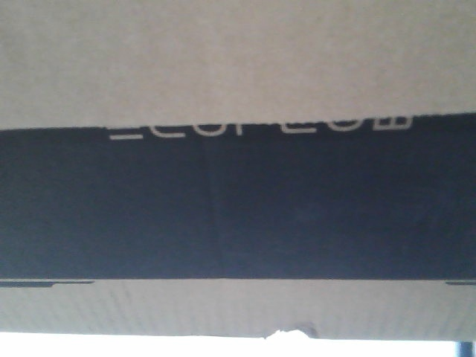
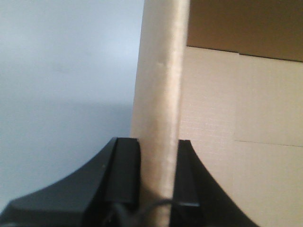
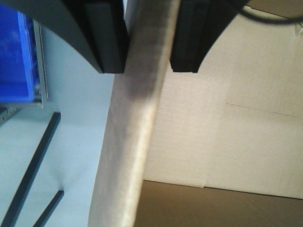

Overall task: Grab box from left shelf to table start
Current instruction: 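Hold the box with both grippers while the base turns away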

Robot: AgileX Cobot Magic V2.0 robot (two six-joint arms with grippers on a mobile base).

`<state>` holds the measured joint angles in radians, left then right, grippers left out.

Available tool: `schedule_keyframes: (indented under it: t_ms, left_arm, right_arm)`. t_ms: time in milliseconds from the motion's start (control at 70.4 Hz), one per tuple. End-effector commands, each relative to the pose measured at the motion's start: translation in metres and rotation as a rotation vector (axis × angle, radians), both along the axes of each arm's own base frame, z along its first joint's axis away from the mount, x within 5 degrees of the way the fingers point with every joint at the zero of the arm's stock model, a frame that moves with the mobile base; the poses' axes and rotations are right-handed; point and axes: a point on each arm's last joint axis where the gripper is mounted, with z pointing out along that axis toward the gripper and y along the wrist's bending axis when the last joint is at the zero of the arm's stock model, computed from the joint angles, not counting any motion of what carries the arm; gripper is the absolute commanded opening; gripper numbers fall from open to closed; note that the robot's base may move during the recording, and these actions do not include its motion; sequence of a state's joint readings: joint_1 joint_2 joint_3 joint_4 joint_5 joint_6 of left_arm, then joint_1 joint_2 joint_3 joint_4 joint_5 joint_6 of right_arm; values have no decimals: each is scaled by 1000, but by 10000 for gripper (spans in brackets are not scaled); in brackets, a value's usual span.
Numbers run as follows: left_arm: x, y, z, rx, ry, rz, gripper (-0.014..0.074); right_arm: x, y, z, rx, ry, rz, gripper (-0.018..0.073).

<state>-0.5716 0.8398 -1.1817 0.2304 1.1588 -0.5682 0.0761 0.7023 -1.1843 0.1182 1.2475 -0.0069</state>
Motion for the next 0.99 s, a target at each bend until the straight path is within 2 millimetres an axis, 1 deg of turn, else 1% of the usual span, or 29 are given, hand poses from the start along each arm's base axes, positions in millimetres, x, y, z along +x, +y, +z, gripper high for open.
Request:
schedule_keyframes:
  t_ms: [0,980]
  left_arm:
    - [0,-3,22,-120,-147,-17,-96]
    - [-1,-4,22,-135,-138,-24,-96]
  right_arm:
    - [0,5,16,51,-127,35,60]
    - [1,5,16,51,-126,35,60]
